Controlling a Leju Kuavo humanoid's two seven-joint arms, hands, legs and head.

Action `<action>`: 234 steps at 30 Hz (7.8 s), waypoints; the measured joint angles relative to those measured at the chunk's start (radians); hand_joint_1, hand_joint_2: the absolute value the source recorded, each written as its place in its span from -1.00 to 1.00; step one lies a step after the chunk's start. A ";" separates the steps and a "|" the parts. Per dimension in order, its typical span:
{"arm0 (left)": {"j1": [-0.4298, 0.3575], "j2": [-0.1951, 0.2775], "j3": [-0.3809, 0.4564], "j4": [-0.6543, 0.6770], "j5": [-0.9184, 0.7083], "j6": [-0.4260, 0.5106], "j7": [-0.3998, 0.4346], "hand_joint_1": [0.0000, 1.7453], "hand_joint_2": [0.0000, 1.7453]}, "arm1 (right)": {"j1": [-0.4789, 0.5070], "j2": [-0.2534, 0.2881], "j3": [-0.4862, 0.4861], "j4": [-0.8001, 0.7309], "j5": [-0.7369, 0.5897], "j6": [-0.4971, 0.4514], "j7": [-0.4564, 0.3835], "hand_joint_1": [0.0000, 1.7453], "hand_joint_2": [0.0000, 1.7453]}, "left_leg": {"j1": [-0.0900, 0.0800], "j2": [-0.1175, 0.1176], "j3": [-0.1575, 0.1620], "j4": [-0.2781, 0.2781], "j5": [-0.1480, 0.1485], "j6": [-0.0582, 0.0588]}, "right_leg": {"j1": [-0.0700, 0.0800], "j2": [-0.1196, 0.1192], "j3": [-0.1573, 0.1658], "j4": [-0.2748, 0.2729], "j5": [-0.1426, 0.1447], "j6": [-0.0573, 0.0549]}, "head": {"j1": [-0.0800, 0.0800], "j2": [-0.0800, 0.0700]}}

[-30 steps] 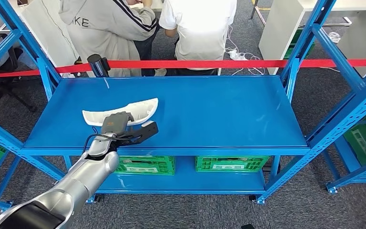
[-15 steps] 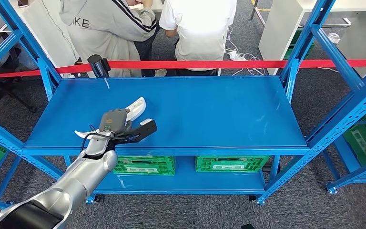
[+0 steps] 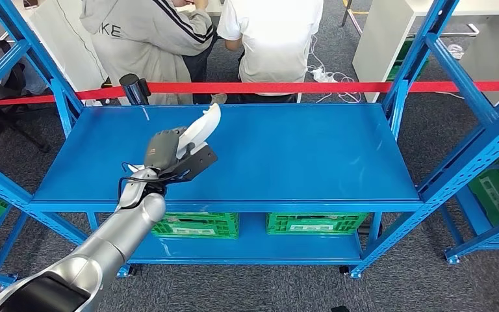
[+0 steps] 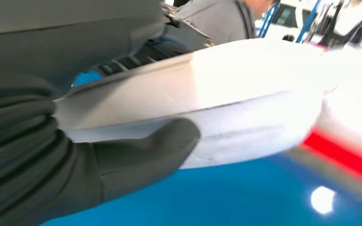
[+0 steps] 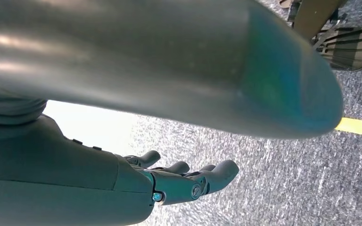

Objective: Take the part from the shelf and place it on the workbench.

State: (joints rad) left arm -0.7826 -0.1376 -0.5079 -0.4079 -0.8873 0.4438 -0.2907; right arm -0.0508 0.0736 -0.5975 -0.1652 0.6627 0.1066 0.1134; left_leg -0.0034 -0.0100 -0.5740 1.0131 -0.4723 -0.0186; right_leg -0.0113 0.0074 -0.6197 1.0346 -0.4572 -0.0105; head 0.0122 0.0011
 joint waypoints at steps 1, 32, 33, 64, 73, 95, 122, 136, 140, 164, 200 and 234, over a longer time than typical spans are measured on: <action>0.000 -0.005 0.002 -0.025 0.027 -0.005 -0.015 1.00 1.00 | 0.000 0.000 -0.005 0.000 -0.003 -0.002 0.000 -1.00 -1.00 | 0.000 0.000 0.000 0.000 0.000 0.000 | 0.000 0.000 0.000 0.000 0.000 0.000 | 0.000 0.000; 0.144 0.016 -0.014 -0.652 0.358 -0.026 -0.122 1.00 1.00 | 0.012 0.000 -0.068 0.000 -0.003 -0.002 -0.023 -1.00 -1.00 | 0.000 0.000 -0.001 0.000 -0.001 0.001 | 0.000 0.000 0.000 -0.001 0.000 0.000 | 0.000 0.000; 0.147 0.017 -0.014 -0.657 0.359 -0.027 -0.124 1.00 1.00 | 0.012 0.000 -0.068 0.000 -0.003 -0.002 -0.023 -1.00 -1.00 | 0.000 0.000 -0.001 0.000 -0.001 0.002 | 0.000 0.000 0.000 -0.001 0.000 0.000 | 0.000 0.000; 0.305 0.086 -0.016 -1.161 0.654 -0.071 -0.250 1.00 1.00 | 0.015 0.003 -0.100 0.000 0.010 -0.005 -0.025 -1.00 -1.00 | 0.011 0.010 0.000 -0.019 0.025 0.034 | -0.005 -0.002 -0.061 0.164 -0.113 0.034 | 0.005 0.000; 0.362 0.106 -0.016 -1.195 0.630 -0.032 -0.277 1.00 1.00 | 0.013 0.010 -0.102 0.000 0.030 -0.007 -0.008 -1.00 -1.00 | 0.020 0.005 -0.044 0.027 0.026 -0.015 | -0.022 0.011 0.037 0.039 -0.053 0.033 | 0.009 0.000; 0.537 0.209 0.007 -1.294 0.636 -0.008 -0.346 1.00 1.00 | 0.015 0.020 -0.101 0.000 0.059 -0.014 0.007 -1.00 -1.00 | -0.005 0.018 0.029 -0.016 -0.008 0.048 | -0.003 -0.004 -0.109 0.184 -0.117 0.027 | 0.000 0.000; 0.555 0.226 0.020 -1.297 0.639 0.001 -0.356 1.00 1.00 | 0.010 0.015 -0.100 0.000 0.066 -0.025 0.007 -1.00 -1.00 | 0.008 0.016 -0.101 0.046 0.040 -0.016 | 0.000 -0.010 0.090 -0.006 -0.072 -0.023 | 0.002 0.000; 0.555 0.226 0.020 -1.297 0.639 0.001 -0.356 1.00 1.00 | 0.010 0.015 -0.100 0.000 0.066 -0.025 0.007 -1.00 -1.00 | 0.008 0.016 -0.101 0.046 0.040 -0.016 | 0.000 -0.010 0.090 -0.006 -0.072 -0.023 | 0.002 0.000; 0.555 0.226 0.020 -1.297 0.639 0.001 -0.356 1.00 1.00 | 0.010 0.015 -0.100 0.000 0.066 -0.025 0.007 -1.00 -1.00 | 0.008 0.016 -0.101 0.046 0.040 -0.016 | 0.000 -0.010 0.090 -0.006 -0.072 -0.023 | 0.002 0.000; 0.555 0.226 0.020 -1.297 0.639 0.001 -0.356 1.00 1.00 | 0.010 0.015 -0.100 0.000 0.066 -0.025 0.007 -1.00 -1.00 | 0.008 0.016 -0.101 0.046 0.040 -0.016 | 0.000 -0.010 0.090 -0.006 -0.072 -0.023 | 0.002 0.000; 0.555 0.226 0.020 -1.297 0.639 0.001 -0.356 1.00 1.00 | 0.010 0.015 -0.100 0.000 0.066 -0.025 0.007 -1.00 -1.00 | 0.008 0.016 -0.101 0.046 0.040 -0.016 | 0.000 -0.010 0.090 -0.006 -0.072 -0.023 | 0.002 0.000; 0.555 0.226 0.020 -1.297 0.639 0.001 -0.356 1.00 1.00 | 0.010 0.015 -0.100 0.000 0.066 -0.025 0.007 -1.00 -1.00 | 0.008 0.016 -0.101 0.046 0.040 -0.016 | 0.000 -0.010 0.090 -0.006 -0.072 -0.023 | 0.002 0.000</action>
State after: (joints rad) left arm -0.2278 0.0885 -0.4879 -1.7044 -0.2487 0.4448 -0.6466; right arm -0.0407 0.0885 -0.6973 -0.1656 0.7282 0.0813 0.1205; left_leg 0.0043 0.0058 -0.6748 1.0589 -0.4319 -0.0345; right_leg -0.0115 -0.0030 -0.5292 1.0287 -0.5287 -0.0337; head 0.0137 0.0011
